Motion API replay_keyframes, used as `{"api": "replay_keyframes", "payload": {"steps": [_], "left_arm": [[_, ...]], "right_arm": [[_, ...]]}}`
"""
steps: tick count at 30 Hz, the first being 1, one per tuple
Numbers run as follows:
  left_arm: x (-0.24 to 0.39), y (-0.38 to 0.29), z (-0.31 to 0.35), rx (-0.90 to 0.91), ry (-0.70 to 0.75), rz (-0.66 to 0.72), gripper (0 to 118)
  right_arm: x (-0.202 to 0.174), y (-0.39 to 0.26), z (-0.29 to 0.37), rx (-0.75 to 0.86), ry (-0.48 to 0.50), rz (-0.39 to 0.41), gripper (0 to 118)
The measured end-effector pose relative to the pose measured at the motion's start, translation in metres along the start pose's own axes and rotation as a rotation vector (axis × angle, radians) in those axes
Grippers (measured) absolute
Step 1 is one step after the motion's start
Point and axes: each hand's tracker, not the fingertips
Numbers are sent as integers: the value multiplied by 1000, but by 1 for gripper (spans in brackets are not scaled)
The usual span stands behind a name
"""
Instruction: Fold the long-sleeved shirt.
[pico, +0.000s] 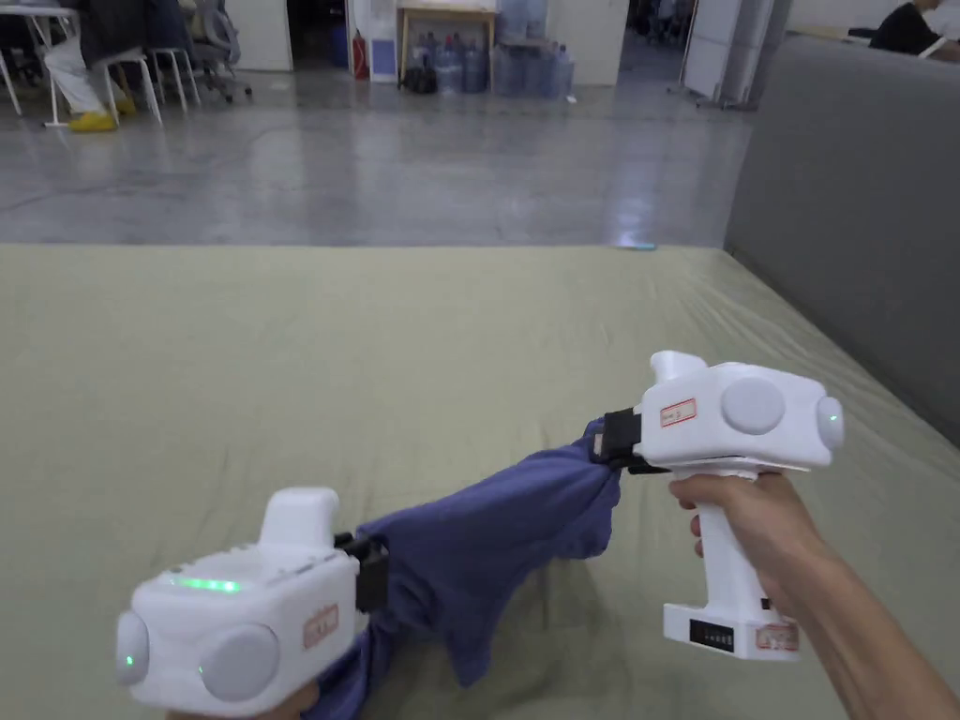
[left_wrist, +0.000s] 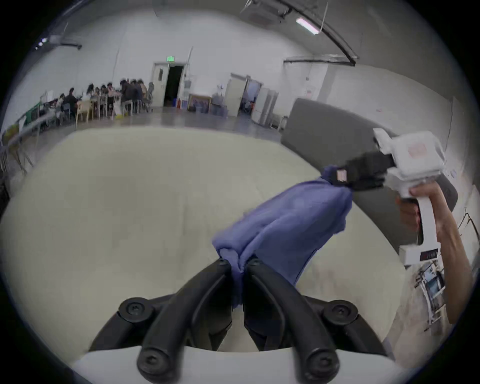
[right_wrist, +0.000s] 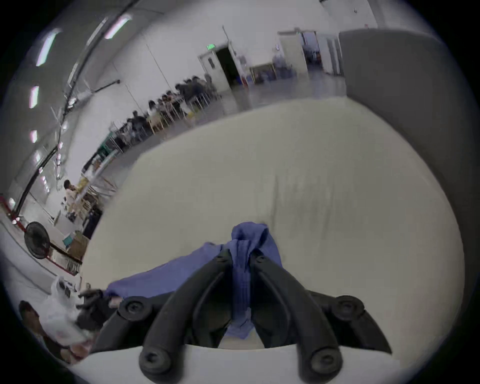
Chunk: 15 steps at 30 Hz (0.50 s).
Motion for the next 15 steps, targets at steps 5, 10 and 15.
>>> {"api": "replay_keyframes", "payload": {"steps": [5,10,15], "left_arm": [[-8,94,51,127,40,-71,4],[-5,197,87,223,100,-131,4],[-10,304,96,268,128,-126,4]], "right_arm": [[-49,43,62,171,27,64,13],[-105,105,109,285,56,131,13],[-153,186,129,369,24,174,13]]}}
